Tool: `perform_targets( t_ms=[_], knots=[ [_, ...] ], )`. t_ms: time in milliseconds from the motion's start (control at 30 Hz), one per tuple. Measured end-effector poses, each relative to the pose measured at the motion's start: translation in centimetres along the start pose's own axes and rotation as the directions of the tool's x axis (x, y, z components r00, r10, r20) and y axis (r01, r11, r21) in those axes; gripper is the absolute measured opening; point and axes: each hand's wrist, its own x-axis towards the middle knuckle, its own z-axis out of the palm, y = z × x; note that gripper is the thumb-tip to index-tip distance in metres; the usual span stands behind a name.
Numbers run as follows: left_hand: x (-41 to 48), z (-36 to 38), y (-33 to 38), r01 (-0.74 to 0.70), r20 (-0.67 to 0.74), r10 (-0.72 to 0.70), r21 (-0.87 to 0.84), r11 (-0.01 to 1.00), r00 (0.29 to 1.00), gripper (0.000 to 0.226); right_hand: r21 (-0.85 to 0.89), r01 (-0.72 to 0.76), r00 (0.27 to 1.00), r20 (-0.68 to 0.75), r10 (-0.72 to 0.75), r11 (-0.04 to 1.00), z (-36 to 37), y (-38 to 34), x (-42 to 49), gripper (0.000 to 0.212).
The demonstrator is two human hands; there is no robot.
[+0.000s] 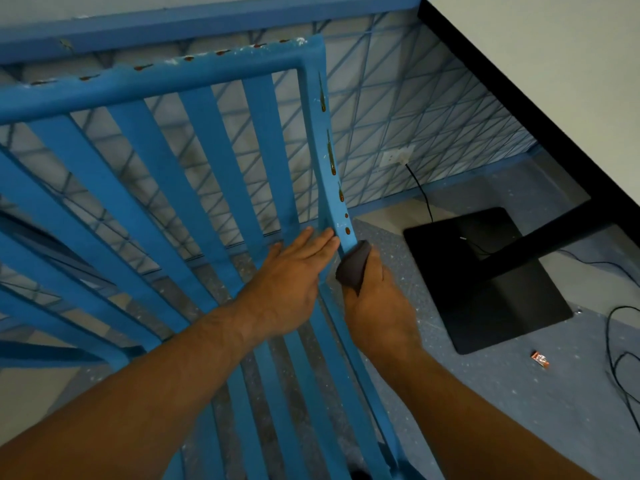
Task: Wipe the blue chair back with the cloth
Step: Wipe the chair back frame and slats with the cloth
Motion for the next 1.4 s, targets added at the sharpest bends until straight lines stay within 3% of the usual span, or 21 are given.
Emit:
perform_targets(
  t_ms=[67,133,233,300,367,467,533,633,667,733,800,933,1033,1233,1400],
  knots=[
    [0.2,-0.2,-0.2,-0.008,-0.016,0.008,-0.019,1.000,1.000,0.063,0.142,-0.074,0.996,0.049,0.068,0.987,-0.5,-0.7,1.5,0.030],
    [0.4,-0.5,-0.4,-0.012,-0.034,0.010,-0.046,0.999,0.999,0.062,0.204,-0.089,0.995,0.058,0.079,0.975,-0.7,-1.3,2.5,0.027],
    [0.6,-0.9,-0.3,-0.015,-0.088,0.008,-0.081,0.997,0.996,0.059,0.119,-0.029,0.999,-0.035,0.033,0.992,-0.2,-1.8,2.3,0.035],
    [0.8,-1.3,-0.1,-0.012,-0.113,0.001,-0.093,0.996,0.994,0.059,-0.004,0.037,0.995,-0.091,-0.038,0.999,0.3,-1.6,1.7,0.053],
    [0.9,-1.7,0.0,-0.015,-0.126,0.002,-0.106,0.994,0.992,0.059,-0.055,0.103,0.990,-0.088,-0.107,0.993,0.5,-1.1,1.1,0.066],
    [1.1,-2.2,0.1,-0.015,-0.133,-0.002,-0.129,0.992,0.991,0.060,-0.025,0.112,0.993,-0.035,-0.113,0.993,0.4,-0.3,0.9,0.070],
    [1.2,-2.3,0.2,-0.016,-0.141,-0.005,-0.152,0.988,0.990,0.058,0.094,0.051,0.999,0.008,-0.052,0.994,-0.2,-0.5,1.5,0.059],
    [1.3,-2.4,0.4,-0.005,-0.138,-0.023,-0.205,0.979,0.990,0.057,0.297,-0.006,0.999,0.053,-0.010,0.955,-1.0,-1.8,3.5,0.011],
    [1.3,-2.5,0.4,0.001,-0.138,-0.032,-0.222,0.975,0.990,0.058,0.316,0.012,0.999,0.034,-0.025,0.949,-1.1,-2.4,4.0,0.006],
    [1.4,-2.8,0.5,0.018,-0.141,-0.058,-0.268,0.963,0.988,0.057,0.296,0.010,1.000,-0.006,-0.008,0.955,-0.6,-3.3,4.7,0.016],
    [1.5,-3.1,0.5,0.033,-0.146,-0.082,-0.310,0.950,0.986,0.056,0.192,0.008,0.997,-0.080,0.008,0.981,0.1,-3.7,4.5,0.039],
    [1.6,-3.3,0.7,0.041,-0.134,-0.086,-0.311,0.950,0.987,0.054,0.012,0.114,0.988,-0.106,-0.112,0.993,0.5,-2.5,2.6,0.070],
    [1.5,-3.4,0.6,0.048,-0.120,-0.087,-0.297,0.954,0.989,0.053,-0.017,0.094,0.995,-0.029,-0.095,0.995,0.3,-1.0,1.4,0.069],
    [1.5,-3.5,0.5,0.055,-0.133,-0.098,-0.299,0.953,0.986,0.054,0.172,-0.106,0.991,0.097,0.091,0.979,-1.0,-1.4,2.7,0.034],
    [1.7,-3.8,0.7,0.054,-0.170,-0.113,-0.317,0.947,0.979,0.055,0.204,-0.045,0.998,-0.039,0.054,0.978,-0.5,-4.5,5.8,0.039]
  ],
)
